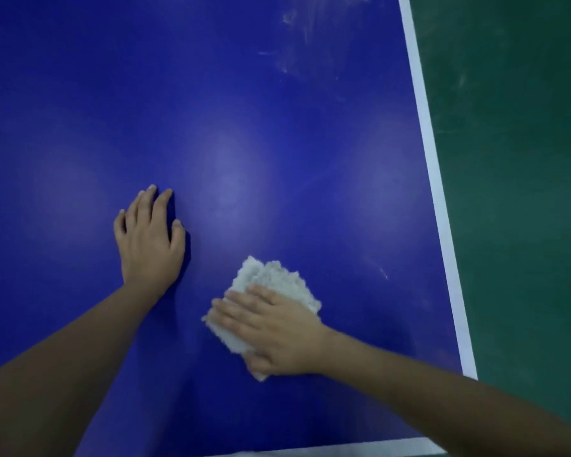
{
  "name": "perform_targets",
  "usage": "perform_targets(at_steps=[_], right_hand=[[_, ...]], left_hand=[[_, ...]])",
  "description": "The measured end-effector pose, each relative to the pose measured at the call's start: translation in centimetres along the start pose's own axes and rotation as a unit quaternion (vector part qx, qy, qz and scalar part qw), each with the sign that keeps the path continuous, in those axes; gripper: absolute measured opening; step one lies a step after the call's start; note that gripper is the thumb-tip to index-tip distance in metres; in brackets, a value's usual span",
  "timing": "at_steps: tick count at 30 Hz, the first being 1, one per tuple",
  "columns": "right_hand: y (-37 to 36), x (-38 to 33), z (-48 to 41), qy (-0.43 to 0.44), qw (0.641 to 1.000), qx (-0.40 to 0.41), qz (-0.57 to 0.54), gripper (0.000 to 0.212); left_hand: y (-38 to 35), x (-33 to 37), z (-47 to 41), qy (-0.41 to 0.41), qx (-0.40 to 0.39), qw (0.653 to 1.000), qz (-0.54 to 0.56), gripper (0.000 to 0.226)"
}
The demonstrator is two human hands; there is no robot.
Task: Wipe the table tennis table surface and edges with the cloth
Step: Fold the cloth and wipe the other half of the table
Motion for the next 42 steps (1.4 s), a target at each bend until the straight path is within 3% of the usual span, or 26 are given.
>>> perform_targets(at_steps=[2, 3, 6, 9, 12, 16, 18, 20, 22, 25, 27, 28, 29, 32, 34, 38, 42], right_hand=[[1.1, 5.3, 0.1, -0.071, 0.995, 0.058, -0.046, 0.068], [2.1, 9.2, 0.1, -0.159, 0.981, 0.091, -0.057, 0.064], [4.1, 20.3, 2.6, -0.439, 0.89, 0.116, -0.048, 0.066], [3.0, 20.6, 5.8, -0.529, 0.838, 0.121, -0.064, 0.067], [0.5, 12.7, 8.1, -0.492, 0.858, 0.13, -0.07, 0.066], [-3.7, -0.3, 12.6, -0.294, 0.953, 0.07, -0.035, 0.066], [-5.2, -2.2, 15.7, -0.195, 0.98, 0.037, -0.012, 0.068], [-5.4, 0.1, 18.3, -0.189, 0.981, 0.04, 0.007, 0.065], [-4.7, 4.1, 20.1, -0.317, 0.946, 0.069, -0.021, 0.06], [-4.1, 9.4, 21.8, -0.576, 0.802, 0.126, -0.097, 0.056], [-4.1, 9.6, 21.1, -0.663, 0.727, 0.135, -0.114, 0.056], [-4.0, 8.8, 20.3, -0.667, 0.726, 0.131, -0.103, 0.057], [-4.1, 7.4, 19.4, -0.638, 0.755, 0.123, -0.081, 0.057], [-4.9, 0.7, 17.2, -0.438, 0.894, 0.084, -0.035, 0.063], [-5.8, -2.1, 17.3, -0.311, 0.948, 0.06, -0.027, 0.066], [-6.3, 0.5, 19.4, -0.133, 0.99, 0.029, 0.05, 0.069], [-4.1, 10.0, 19.4, -0.171, 0.985, 0.019, -0.006, 0.064]], left_hand=[[0.0, 0.0, 0.0, -0.002, 0.002, 1.0, 0.003, 0.044], [0.0, 0.0, 0.0, -0.004, 0.003, 1.0, 0.005, 0.044], [0.1, 0.1, 0.1, -0.012, 0.005, 1.0, 0.009, 0.045], [0.3, 0.2, 0.1, -0.018, 0.011, 1.0, 0.012, 0.045], [0.3, 0.2, 0.2, -0.029, 0.018, 0.999, 0.019, 0.045], [0.2, 0.1, 0.2, -0.045, 0.021, 0.999, 0.015, 0.046], [0.0, -0.2, 0.2, -0.054, 0.028, 0.998, 0.016, 0.046], [-0.3, -0.4, 0.2, -0.064, 0.036, 0.997, 0.02, 0.047], [-0.6, -0.5, 0.3, -0.066, 0.034, 0.997, 0.019, 0.048], [-0.7, -0.3, 0.3, -0.054, 0.017, 0.998, 0.018, 0.048], [-0.4, 0.5, 0.7, -0.035, 0.019, 0.999, 0.034, 0.046], [-0.2, 1.2, 1.0, -0.025, 0.029, 0.998, 0.044, 0.044], [0.0, 2.2, 1.6, -0.019, 0.04, 0.998, 0.053, 0.043], [-0.3, 7.0, 4.2, -0.007, 0.063, 0.994, 0.092, 0.042], [-1.4, 10.6, 6.0, 0.018, 0.061, 0.991, 0.116, 0.042], [-3.3, 15.9, 8.3, 0.084, 0.077, 0.987, 0.11, 0.039], [-4.1, 18.4, 9.2, 0.159, 0.093, 0.978, 0.095, 0.041]])
Point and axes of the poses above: each hand's wrist, its own z-axis away from the middle knuckle, its own y-axis out of the back of the hand, x = y × z, the point moved 4 cm from there along -z, towards the middle knuckle, and after that the axes turned 14 degrees about -y, right-handed, at the moved point
